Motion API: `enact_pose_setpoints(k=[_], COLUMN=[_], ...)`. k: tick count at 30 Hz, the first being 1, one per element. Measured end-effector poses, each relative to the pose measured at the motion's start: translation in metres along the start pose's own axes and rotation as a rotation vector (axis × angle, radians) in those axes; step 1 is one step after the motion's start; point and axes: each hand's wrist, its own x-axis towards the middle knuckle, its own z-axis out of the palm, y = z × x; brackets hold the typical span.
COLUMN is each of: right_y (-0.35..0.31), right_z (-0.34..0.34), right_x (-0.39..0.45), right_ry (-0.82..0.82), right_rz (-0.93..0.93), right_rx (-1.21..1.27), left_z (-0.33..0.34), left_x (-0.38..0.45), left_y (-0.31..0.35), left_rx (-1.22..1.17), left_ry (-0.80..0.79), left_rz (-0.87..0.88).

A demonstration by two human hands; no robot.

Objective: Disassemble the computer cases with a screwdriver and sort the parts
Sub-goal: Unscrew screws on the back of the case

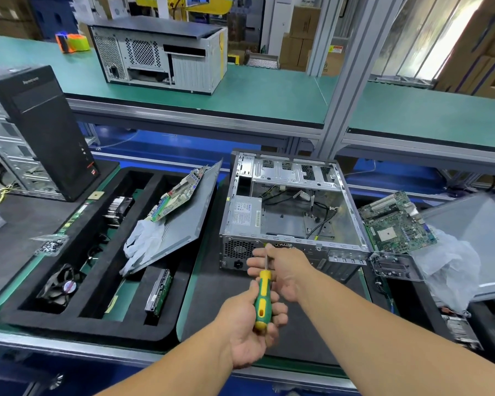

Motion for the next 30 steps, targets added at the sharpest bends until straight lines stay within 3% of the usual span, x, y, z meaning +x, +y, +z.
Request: enact_pose_setpoints(k=[8,11,17,25,30], right_y=[-0.001,0.002,0.0,0.001,0.003], right_z=[0.004,0.004,-0.004,-0.005,-0.006], right_x=[0.003,0.003,-0.002,0.005,0.0], right_ry=[0.096,0.116,0.012,0.091,0.046], right_rz=[-0.063,-0.098,-0.025,-0.096,-0.02], right_rx=[-0.018,-0.042,-0.047,-0.092,-0.044], left_z=[0.003,0.003,0.005,0.009,0.007], left_x=[0.01,0.01,-0.003,0.002,0.006], left_y=[-0.008,-0.006,0.0,-0.007,-0.006], left_rx=[0.43,0.36,0.095,0.347,0.279], left_ry=[0.235,0.255,0.031,0.13,0.202], left_rz=[0.298,0.234,0.01,0.189,0.175])
